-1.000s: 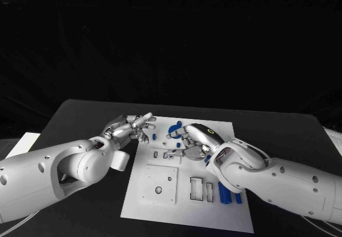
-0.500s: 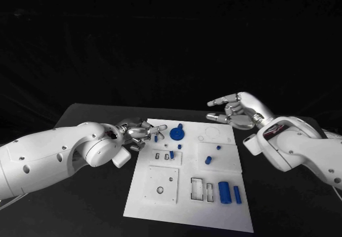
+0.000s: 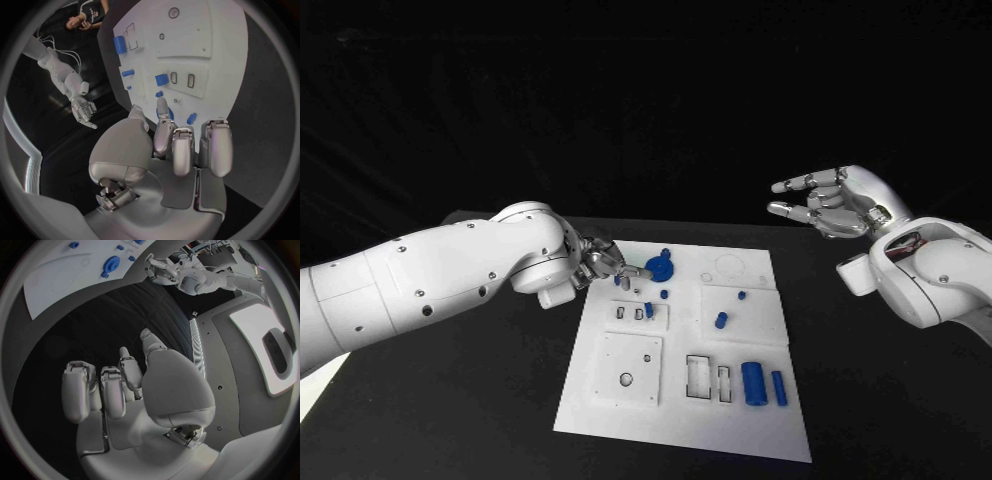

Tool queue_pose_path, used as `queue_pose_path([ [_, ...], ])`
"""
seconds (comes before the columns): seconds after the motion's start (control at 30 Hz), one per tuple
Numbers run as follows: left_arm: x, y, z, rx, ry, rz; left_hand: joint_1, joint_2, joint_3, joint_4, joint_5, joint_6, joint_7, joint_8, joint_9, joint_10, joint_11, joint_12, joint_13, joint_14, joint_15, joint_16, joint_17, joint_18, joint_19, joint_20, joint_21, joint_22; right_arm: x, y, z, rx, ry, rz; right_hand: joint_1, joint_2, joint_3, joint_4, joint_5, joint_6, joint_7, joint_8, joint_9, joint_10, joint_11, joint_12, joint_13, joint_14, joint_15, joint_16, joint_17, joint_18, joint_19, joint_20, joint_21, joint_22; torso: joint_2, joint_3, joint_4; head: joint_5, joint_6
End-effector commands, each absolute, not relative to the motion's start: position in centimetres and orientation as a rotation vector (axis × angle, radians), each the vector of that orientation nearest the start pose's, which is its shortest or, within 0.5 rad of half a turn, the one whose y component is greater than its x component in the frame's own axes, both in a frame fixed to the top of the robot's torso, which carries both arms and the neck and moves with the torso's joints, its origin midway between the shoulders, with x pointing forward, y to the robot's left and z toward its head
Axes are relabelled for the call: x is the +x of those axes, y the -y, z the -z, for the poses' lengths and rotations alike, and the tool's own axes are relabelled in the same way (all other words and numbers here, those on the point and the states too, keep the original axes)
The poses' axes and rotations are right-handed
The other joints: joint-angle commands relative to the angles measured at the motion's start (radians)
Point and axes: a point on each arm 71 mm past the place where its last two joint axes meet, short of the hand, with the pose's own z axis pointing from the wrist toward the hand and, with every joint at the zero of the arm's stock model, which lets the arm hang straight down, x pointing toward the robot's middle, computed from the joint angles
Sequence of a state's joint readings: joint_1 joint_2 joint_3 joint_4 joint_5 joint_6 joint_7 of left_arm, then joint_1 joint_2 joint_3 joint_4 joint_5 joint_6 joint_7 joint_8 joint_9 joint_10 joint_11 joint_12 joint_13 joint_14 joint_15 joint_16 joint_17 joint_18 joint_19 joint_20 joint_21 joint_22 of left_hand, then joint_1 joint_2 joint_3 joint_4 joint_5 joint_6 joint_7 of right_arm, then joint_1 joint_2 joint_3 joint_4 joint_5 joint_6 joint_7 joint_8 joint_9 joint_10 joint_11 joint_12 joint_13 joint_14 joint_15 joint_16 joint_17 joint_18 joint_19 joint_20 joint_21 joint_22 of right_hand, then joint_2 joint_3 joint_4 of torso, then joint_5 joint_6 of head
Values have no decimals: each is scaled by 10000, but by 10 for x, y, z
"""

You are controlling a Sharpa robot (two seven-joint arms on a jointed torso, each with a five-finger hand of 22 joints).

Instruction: Assemble the parts on the task board

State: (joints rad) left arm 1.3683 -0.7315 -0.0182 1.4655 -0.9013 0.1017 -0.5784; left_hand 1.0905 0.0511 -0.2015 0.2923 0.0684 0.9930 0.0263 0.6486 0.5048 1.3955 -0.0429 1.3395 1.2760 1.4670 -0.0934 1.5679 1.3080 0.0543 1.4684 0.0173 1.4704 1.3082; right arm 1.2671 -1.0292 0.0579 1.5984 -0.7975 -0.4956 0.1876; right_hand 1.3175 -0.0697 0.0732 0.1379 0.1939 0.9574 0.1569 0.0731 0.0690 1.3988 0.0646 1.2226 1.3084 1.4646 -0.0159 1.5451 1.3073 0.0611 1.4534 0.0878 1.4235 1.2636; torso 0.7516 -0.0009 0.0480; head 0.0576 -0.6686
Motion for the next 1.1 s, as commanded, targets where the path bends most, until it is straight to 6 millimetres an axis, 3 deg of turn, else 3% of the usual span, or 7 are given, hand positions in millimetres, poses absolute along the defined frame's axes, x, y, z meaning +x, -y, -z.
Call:
queue_pose_path([
  [0.03, 518, -175, 142, -1635, -22689, 3567, -11, 80, -63, -9, -51, -86, -14, 98, 115, 67, 9, 64, 31, 1038, -67, 29, 2628, -169, 401, -73, 71, 702, 490, 280, 96, 4256, -13526, -10065, 68, -3, -82, 11, 53, 17, -64, 36, 16, -73, -24, -62, 354, 947, 20, -61, 2207, 30, -100, 6, -75, -38, -49, 44, 19, -2, -50],
  [0.17, 523, -162, 140, -1118, -22900, 3341, 2, 122, -83, -13, -51, -130, -20, 150, 207, 60, 2, 57, 27, 1038, -74, 29, 2628, -170, 405, -82, 69, 708, 492, 283, 96, 4273, -13543, -9904, 63, -7, -95, 12, 78, 20, -66, 38, 16, -70, -25, -59, 354, 943, 19, -73, 2192, 34, -106, 4, -85, -55, -44, 59, 29, 22, -66],
  [0.43, 529, -140, 141, -19, -23556, 2773, 32, 262, -88, -15, -37, -240, -18, 218, 363, 27, 1, 24, -1, 1038, -81, 29, 2628, -168, 406, -92, 54, 695, 494, 283, 97, 4275, -13579, -9791, 58, -9, -111, 14, 115, 21, -67, 39, 16, -74, -27, -70, 344, 940, 17, -82, 2180, 39, -115, 3, -99, -81, -29, 37, 17, 62, -112],
  [0.57, 531, -132, 143, 366, -23800, 2582, -75, 211, -233, -7, -52, -369, 5, 256, 507, -31, 20, -26, -46, 1038, -69, 29, 2628, -161, 393, -86, 22, 651, 494, 283, 98, 4271, -13590, -9771, 47, -13, -133, 19, 161, 22, -69, 39, 16, -74, -29, -76, 338, 937, 15, -92, 2168, 42, -121, 0, -111, -100, -26, 25, 12, 74, -125],
  [0.83, 534, -124, 147, 674, -24014, 2366, -172, 214, -312, 3, -55, -406, 7, 291, 597, -21, 24, -6, -13, 1038, -64, 29, 2628, -164, 402, -83, 25, 669, 494, 283, 97, 4247, -13463, -9772, 32, 4, -154, 32, 225, 28, -73, 42, 17, -58, -31, -52, 349, 937, 11, -93, 2169, 42, -119, -3, -114, -101, -8, 8, 12, 94, -165],
  [1.1, 535, -119, 149, 860, -24172, 2222, -182, 244, -319, -4, -48, -405, 3, 312, 632, 5, 21, 28, 30, 1038, -64, 29, 2628, -175, 421, -82, 52, 725, 495, 282, 97, 4235, -13388, -9759, 28, 24, -177, 40, 335, 35, -77, 46, 17, -60, -37, -67, 333, 936, 5, -100, 2161, 44, -120, -9, -125, -116, -1, 17, 4, 87, -210],
])
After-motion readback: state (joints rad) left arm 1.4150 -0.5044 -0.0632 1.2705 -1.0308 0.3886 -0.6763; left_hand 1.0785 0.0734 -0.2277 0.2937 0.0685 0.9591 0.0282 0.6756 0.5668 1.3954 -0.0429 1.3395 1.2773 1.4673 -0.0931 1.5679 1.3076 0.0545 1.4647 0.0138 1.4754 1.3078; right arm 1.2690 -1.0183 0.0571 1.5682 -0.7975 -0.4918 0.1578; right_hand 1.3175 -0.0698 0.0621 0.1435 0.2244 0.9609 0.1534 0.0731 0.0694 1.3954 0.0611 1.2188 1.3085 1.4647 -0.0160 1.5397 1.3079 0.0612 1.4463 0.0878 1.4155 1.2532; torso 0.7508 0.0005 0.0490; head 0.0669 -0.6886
